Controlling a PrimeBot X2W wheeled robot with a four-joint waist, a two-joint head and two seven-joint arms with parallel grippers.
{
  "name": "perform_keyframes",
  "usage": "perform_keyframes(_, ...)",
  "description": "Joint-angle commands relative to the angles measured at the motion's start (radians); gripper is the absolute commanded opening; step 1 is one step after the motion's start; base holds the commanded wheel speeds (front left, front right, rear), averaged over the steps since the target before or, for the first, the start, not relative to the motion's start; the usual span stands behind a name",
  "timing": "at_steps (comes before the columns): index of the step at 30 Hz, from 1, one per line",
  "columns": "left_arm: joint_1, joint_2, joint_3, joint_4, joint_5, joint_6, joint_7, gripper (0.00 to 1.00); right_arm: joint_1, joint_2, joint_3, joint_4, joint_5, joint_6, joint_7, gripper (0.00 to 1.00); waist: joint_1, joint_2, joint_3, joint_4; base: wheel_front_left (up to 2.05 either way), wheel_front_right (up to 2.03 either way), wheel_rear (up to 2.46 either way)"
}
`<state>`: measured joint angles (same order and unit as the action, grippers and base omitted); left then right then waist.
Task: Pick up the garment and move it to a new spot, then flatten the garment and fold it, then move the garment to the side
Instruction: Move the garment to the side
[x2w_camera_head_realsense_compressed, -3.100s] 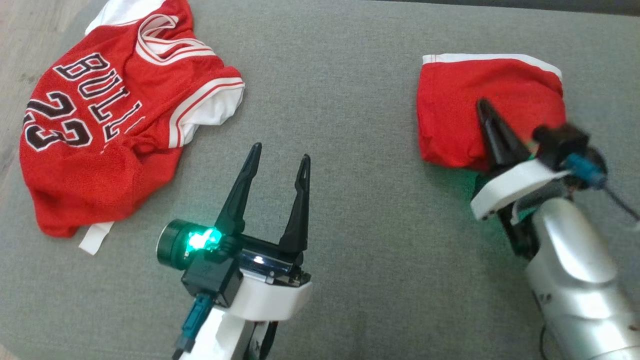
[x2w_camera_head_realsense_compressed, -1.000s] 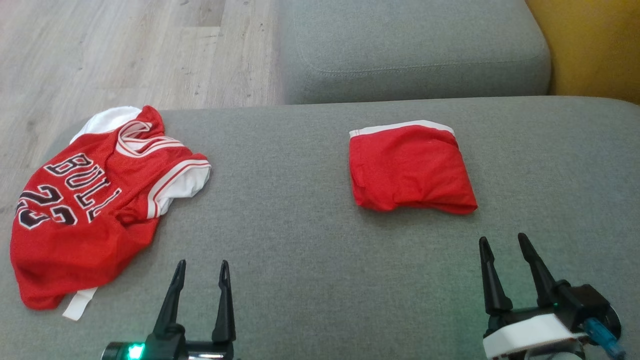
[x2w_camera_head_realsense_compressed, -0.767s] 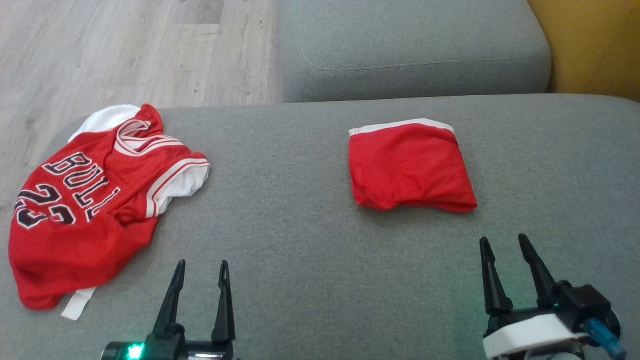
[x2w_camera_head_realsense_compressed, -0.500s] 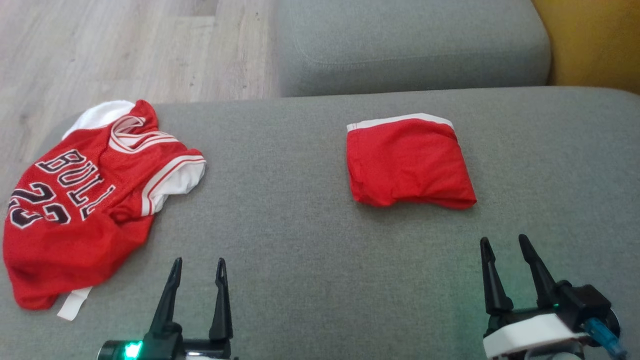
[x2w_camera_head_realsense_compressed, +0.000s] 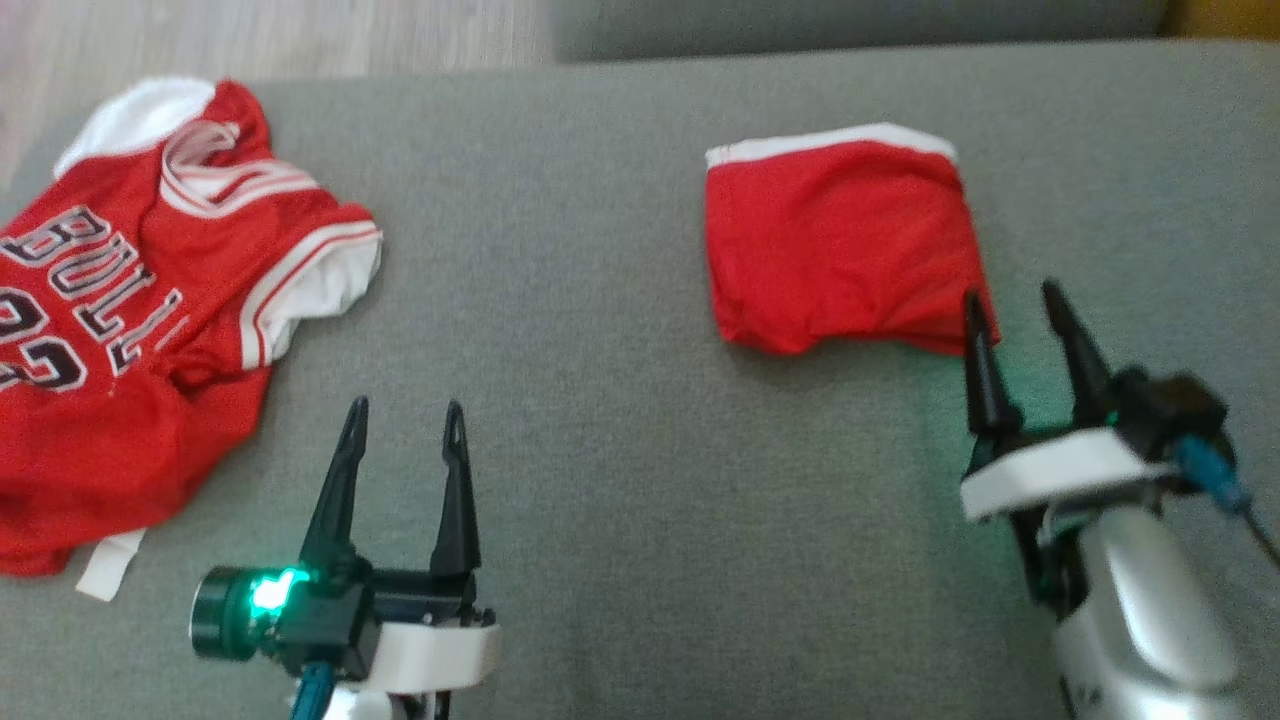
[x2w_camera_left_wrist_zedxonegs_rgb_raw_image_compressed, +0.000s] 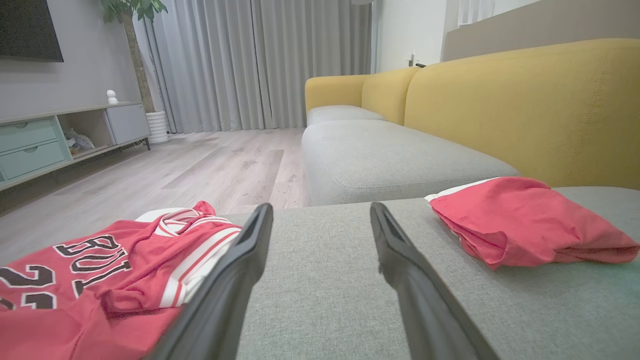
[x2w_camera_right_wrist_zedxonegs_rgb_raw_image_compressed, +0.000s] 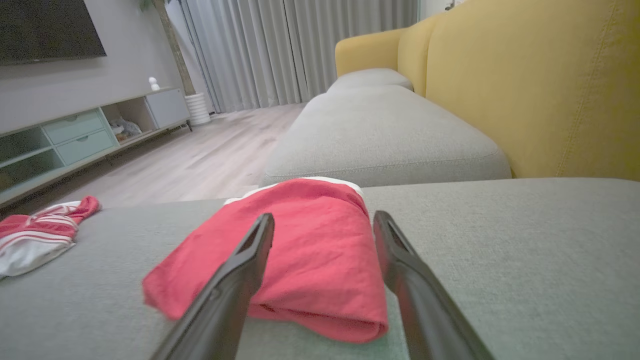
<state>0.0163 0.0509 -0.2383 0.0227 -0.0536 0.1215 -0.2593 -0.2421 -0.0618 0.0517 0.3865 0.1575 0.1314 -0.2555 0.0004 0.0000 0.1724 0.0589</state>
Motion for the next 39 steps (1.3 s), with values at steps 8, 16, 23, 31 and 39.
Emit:
perform_keyframes(8,-0.092,-0.001,-0.021,-0.048,-0.019,0.021,-0.002,1.00,-0.285,-0.079,0.029,0.226,0.057,-0.001,0.074,1.00,-0.0004,0.0000,0.125,0.043,0.00,0.00,0.00)
perform_keyframes(16,-0.124,-0.001,-0.054,-0.040,-0.039,0.044,-0.002,1.00,-0.393,-0.083,0.054,0.470,0.110,-0.001,0.189,0.61,-0.0004,0.0000,0.158,0.068,0.00,0.00,0.00)
perform_keyframes(23,-0.124,-0.001,-0.036,-0.038,-0.030,0.044,-0.002,1.00,-0.423,-0.105,0.139,0.491,0.200,-0.001,0.146,0.00,-0.0004,0.0000,0.158,0.006,0.00,0.00,0.00)
perform_keyframes(31,-0.165,-0.001,-0.017,-0.062,-0.005,0.024,-0.002,1.00,-0.452,-0.367,0.270,0.394,0.245,-0.001,0.195,0.00,-0.0004,0.0000,0.251,-0.111,0.00,0.00,0.00)
perform_keyframes(39,-0.268,-0.001,0.001,-0.095,0.032,-0.005,-0.002,1.00,-0.491,-0.713,0.224,0.333,0.276,-0.001,0.199,0.00,-0.0004,0.0000,0.403,-0.152,0.00,0.00,0.00)
